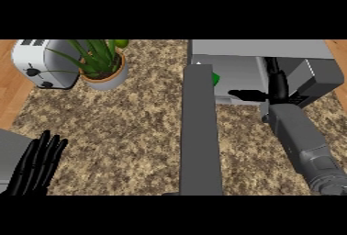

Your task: Pick up the milk, place it into the microwave and close the microwave

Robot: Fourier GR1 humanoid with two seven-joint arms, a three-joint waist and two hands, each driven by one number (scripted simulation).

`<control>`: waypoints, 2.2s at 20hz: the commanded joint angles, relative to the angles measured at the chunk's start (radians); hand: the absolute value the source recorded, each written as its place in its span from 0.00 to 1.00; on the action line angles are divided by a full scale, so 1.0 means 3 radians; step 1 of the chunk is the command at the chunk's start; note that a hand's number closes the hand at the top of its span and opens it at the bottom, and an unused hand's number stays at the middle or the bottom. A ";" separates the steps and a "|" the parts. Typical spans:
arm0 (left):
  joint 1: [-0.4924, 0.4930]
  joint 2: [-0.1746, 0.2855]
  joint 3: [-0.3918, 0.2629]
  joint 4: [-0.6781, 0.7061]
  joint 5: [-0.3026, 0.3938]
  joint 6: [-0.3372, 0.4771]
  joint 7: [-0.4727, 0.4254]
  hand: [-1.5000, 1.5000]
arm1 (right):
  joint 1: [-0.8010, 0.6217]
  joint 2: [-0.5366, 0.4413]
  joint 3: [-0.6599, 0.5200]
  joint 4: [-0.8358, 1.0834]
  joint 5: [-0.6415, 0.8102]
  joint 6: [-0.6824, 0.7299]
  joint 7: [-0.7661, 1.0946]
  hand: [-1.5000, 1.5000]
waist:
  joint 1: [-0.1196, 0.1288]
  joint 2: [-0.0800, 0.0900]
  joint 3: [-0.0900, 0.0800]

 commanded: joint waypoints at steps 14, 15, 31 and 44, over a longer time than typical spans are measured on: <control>0.0041 0.0050 -0.0148 -0.0257 0.0065 0.0005 0.0338 0.00 | 0.1207 0.0409 0.0022 -0.0386 -0.0262 0.0576 -0.0338 0.00 | -0.0123 0.0002 0.0036; 0.0016 -0.0031 -0.0252 0.0080 -0.0105 0.0028 0.0001 0.00 | 0.1260 0.0597 0.0037 -0.0390 -0.0265 0.0461 -0.0406 0.00 | -0.0119 0.0005 0.0035; -0.0591 0.0125 -0.0559 0.0532 -0.0054 -0.0405 0.0211 1.00 | 0.2709 0.0548 0.0366 -0.1680 -0.0497 0.1468 -0.0652 0.00 | -0.0152 0.0001 0.0032; -0.1326 0.0102 -0.1073 0.1472 -0.0444 -0.0725 0.0341 1.00 | 0.3810 0.0326 0.0521 -0.2882 -0.0731 0.1810 -0.0440 0.00 | -0.0162 0.0013 0.0033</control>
